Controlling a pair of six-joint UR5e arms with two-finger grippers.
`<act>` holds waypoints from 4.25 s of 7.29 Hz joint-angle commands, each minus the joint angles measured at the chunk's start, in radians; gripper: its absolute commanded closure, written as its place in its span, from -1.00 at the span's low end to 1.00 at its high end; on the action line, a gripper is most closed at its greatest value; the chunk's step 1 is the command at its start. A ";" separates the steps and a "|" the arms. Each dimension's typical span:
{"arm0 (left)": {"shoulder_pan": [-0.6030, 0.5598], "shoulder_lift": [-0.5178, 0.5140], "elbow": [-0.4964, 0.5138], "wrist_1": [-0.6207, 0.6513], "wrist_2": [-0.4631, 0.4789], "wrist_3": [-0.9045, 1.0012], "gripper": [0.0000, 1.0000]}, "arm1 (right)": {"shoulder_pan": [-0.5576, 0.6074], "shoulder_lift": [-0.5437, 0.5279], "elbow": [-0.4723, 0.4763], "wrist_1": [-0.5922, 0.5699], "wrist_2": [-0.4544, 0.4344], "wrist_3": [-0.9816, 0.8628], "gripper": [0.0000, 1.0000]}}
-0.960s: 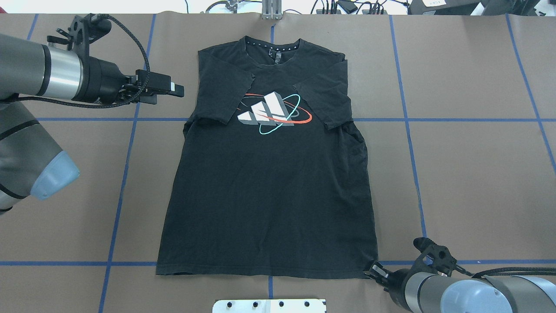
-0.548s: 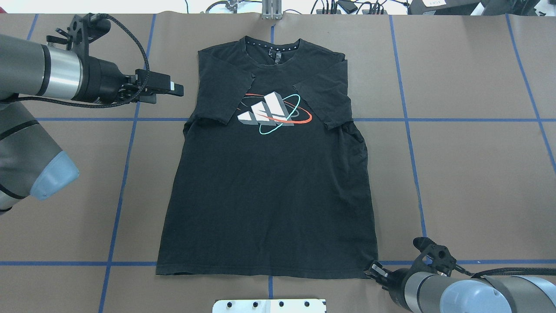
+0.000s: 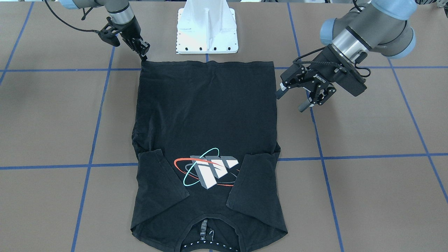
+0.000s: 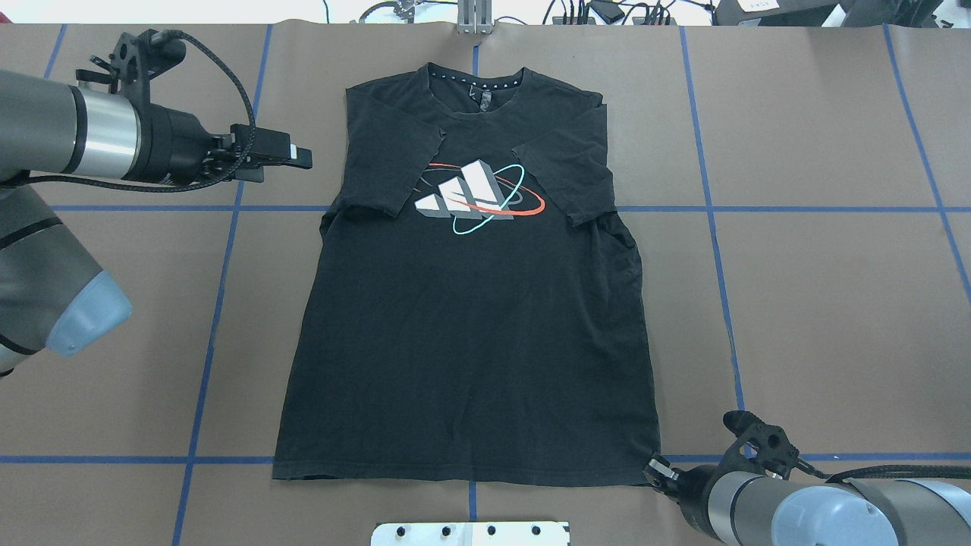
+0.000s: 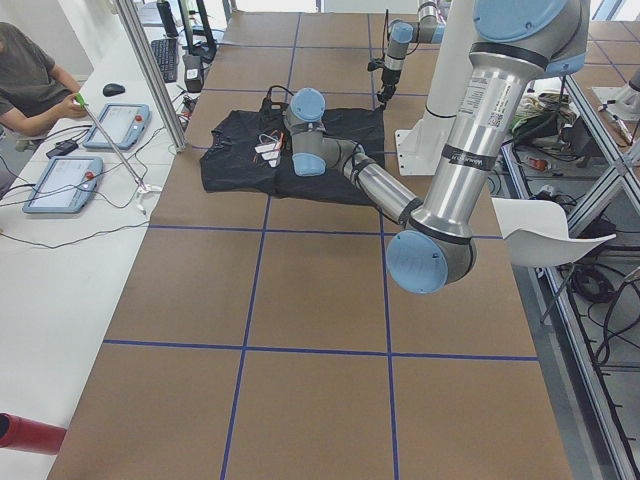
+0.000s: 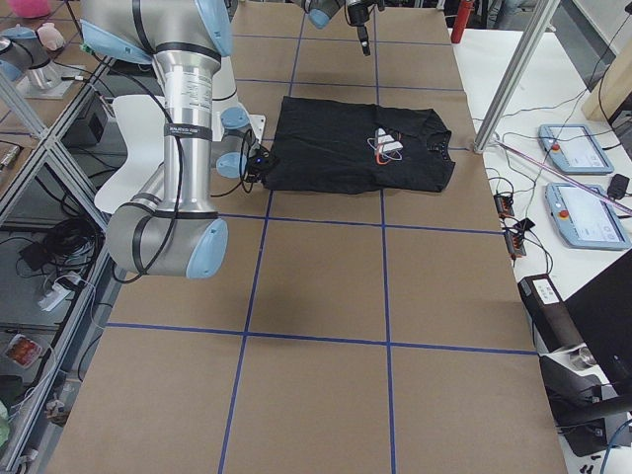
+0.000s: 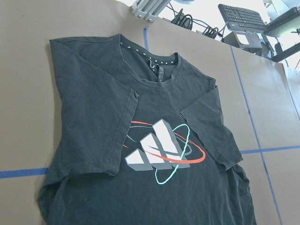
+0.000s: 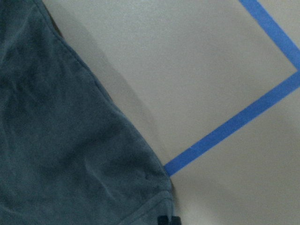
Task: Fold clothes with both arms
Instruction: 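Move the right gripper to the hem corner nearest the robot, then move the left gripper to the other hem corner and grasp both corners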
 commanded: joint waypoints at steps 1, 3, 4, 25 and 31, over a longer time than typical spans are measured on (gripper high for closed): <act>0.035 0.097 -0.038 0.045 0.062 -0.100 -0.97 | 0.000 -0.004 0.029 0.000 0.001 0.000 1.00; 0.180 0.221 -0.125 0.104 0.182 -0.199 -0.88 | -0.011 -0.004 0.033 0.000 0.003 0.000 1.00; 0.295 0.257 -0.153 0.106 0.297 -0.290 -0.80 | -0.008 -0.007 0.042 0.000 0.003 0.000 1.00; 0.767 0.321 -0.270 0.362 0.529 -0.765 1.00 | 0.009 -0.030 0.067 -0.002 0.011 -0.005 1.00; 0.801 0.328 -0.434 0.381 0.529 -0.806 1.00 | 0.010 -0.151 0.177 0.000 0.034 -0.012 1.00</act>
